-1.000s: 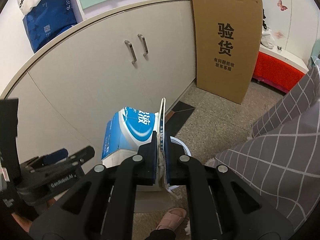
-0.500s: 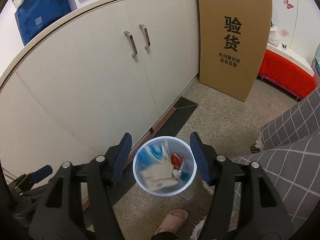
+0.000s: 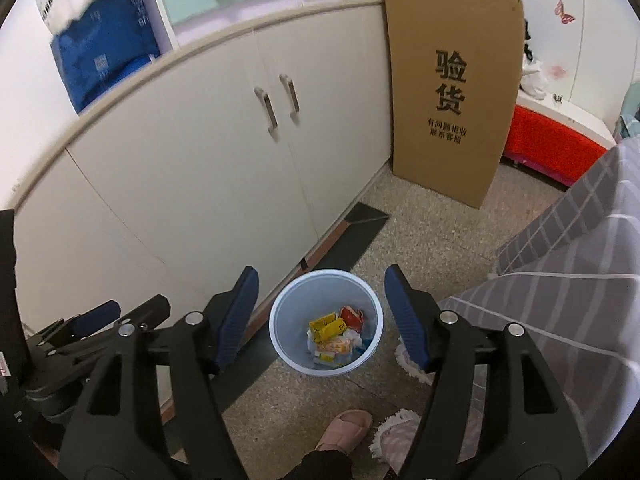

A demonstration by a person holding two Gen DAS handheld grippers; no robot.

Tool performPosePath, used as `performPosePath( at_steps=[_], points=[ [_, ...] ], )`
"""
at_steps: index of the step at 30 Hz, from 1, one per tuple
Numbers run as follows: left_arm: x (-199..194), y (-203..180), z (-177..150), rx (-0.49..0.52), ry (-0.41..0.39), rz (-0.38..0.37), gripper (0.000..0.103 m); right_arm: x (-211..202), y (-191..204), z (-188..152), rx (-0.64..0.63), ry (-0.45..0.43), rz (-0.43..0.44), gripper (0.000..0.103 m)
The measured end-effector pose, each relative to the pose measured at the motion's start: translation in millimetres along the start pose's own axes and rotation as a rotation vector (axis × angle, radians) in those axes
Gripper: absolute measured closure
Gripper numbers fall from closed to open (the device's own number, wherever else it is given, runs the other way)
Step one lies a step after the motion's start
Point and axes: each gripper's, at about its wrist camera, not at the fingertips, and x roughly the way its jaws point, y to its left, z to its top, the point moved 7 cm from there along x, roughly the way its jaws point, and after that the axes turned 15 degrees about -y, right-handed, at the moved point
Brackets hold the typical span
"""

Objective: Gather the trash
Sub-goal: 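Move both open tools back over the table toward the newspaper bundle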

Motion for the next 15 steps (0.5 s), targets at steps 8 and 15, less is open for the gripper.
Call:
performPosePath(
  at_steps=[8, 15],
  points=[
    [-66, -54, 21, 0.04, -0.106, -0.093, 0.024, -79, -27, 38, 0.037, -0.125, -0.006, 0.036],
    [-106, -141, 2, 0.138, -0.113, -0.213, 0.024, -152, -90, 45, 0.057, -0.19, -0.085, 0.036]
  ],
)
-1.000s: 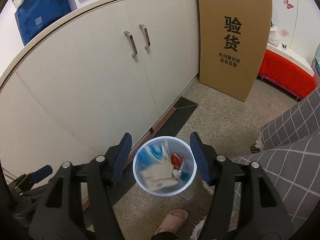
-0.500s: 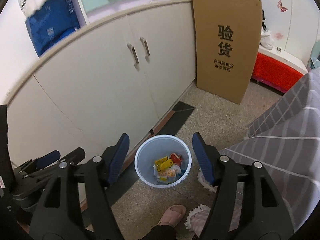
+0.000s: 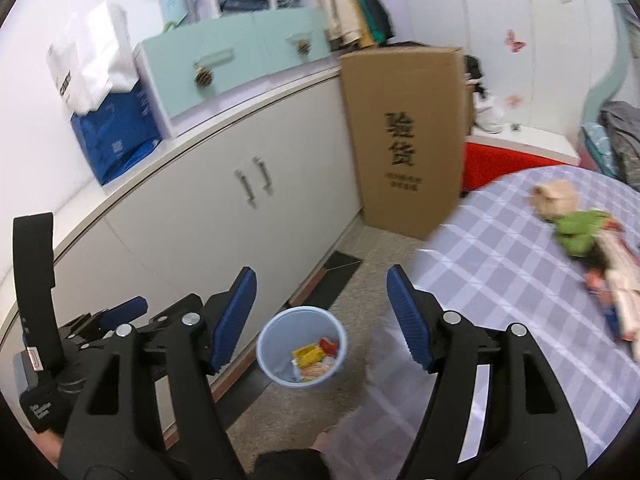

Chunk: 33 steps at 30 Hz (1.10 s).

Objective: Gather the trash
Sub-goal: 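Move both open tools back over the table toward the newspaper bundle, then grasp the newspaper bundle with the left tool while the right grasps the teal tube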

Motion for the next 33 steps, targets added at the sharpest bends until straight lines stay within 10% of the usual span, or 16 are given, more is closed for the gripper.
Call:
performPosePath(
  at_steps=[17, 33],
  points=[
    [-36, -297, -44, 0.339, 0.025, -0.37, 0.023, -148, -261, 10, 0.146, -0.117, -0.415, 0.034],
    [27, -369, -52, 0.267, 0.164, -0.373, 0.024, -138, -344, -7, 0.239, -0.073, -0.431, 0.033]
  ],
)
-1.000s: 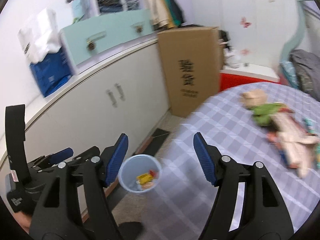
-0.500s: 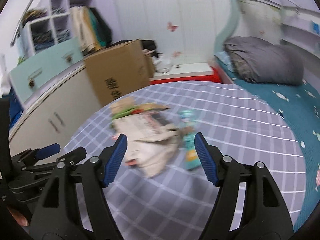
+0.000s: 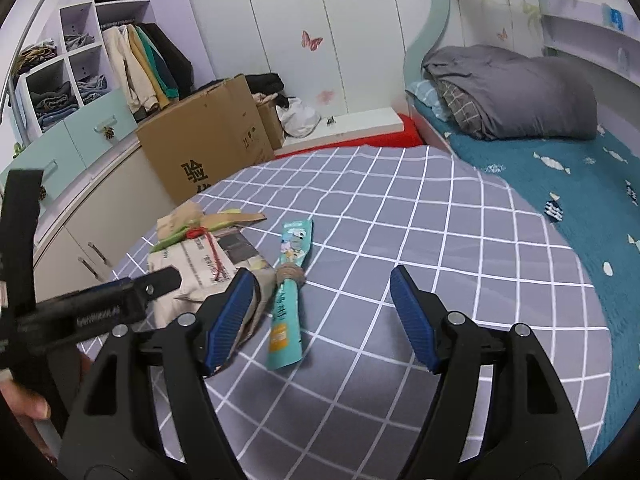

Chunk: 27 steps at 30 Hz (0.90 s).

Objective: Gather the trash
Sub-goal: 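Grasp the newspaper bundle with the left tool while the right grasps the teal tube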

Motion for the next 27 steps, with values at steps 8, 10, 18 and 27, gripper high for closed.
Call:
performPosePath(
  at_steps=[8, 10, 18, 27],
  points=[
    [27, -8, 5, 0.038, 0.025, 0.007, 0.05, 22, -3, -3, -0.005, 0.06, 0.018, 0.033],
    [26, -7, 7, 0.043, 0.007, 0.019, 0.081, 29, 0, -7, -0.016, 0.096, 0.038, 0.033],
    [-4, 5, 15, -0.003, -0.069, -0.031, 0.101, 46, 11, -17, -0.08, 0.168, 0.014, 0.033],
    [-62, 12, 18, -0.039, -0.15, -0.157, 0.103, 55, 30, -29, -0.234, 0.211, -0.038, 0.078]
  ],
)
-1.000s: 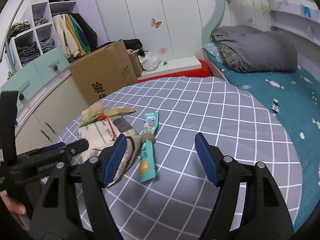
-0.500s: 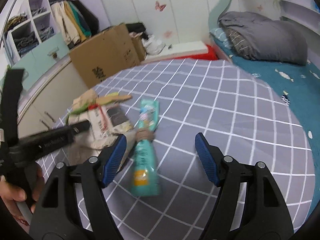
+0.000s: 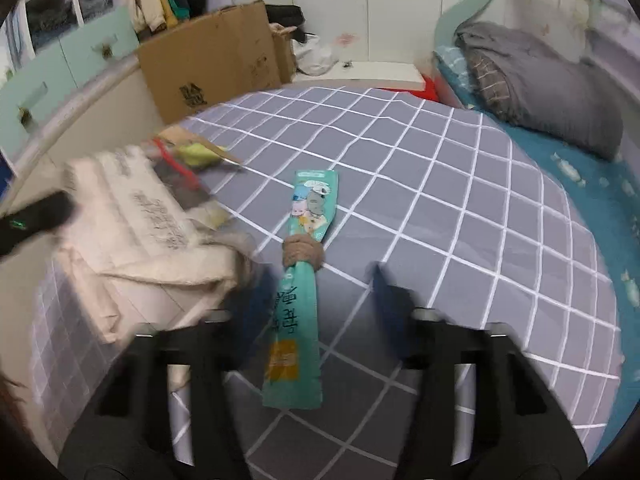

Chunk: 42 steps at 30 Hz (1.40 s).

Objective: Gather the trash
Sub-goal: 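Grasp the newspaper bundle with the left tool while the right grasps the teal tube, then carry the newspaper and teal tube to the wastebasket and release them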

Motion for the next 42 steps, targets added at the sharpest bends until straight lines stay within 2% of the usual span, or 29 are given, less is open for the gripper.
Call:
performPosePath(
  at_steps=[3, 8, 13, 17, 25, 33, 37, 42],
  points=[
    [-18, 4, 1, -0.026, -0.015, -0.045, 0.103, -3, -1, -1, 0.044, -0.001, 0.023, 0.081],
    [-53, 23, 5, -0.084, -0.05, -0.081, 0.103, -29, 14, 5, 0.08, -0.064, 0.069, 0.081],
    [-89, 53, 8, -0.141, -0.093, -0.096, 0.103, -65, 59, 18, 0.069, -0.123, 0.179, 0.081],
    [-116, 83, 11, -0.183, -0.139, -0.079, 0.103, -88, 107, 24, 0.035, -0.157, 0.256, 0.081],
    [-161, 157, 10, -0.237, -0.199, 0.005, 0.103, -109, 230, 24, -0.043, -0.163, 0.436, 0.081],
    [-198, 259, 4, -0.302, -0.24, 0.152, 0.103, -101, 347, 7, -0.103, -0.106, 0.593, 0.081],
    [-202, 309, -9, -0.329, -0.219, 0.227, 0.103, -84, 408, -11, -0.127, -0.058, 0.65, 0.081],
    [-176, 374, -42, -0.375, -0.129, 0.324, 0.103, -51, 461, -40, -0.133, 0.03, 0.677, 0.081]
  ],
)
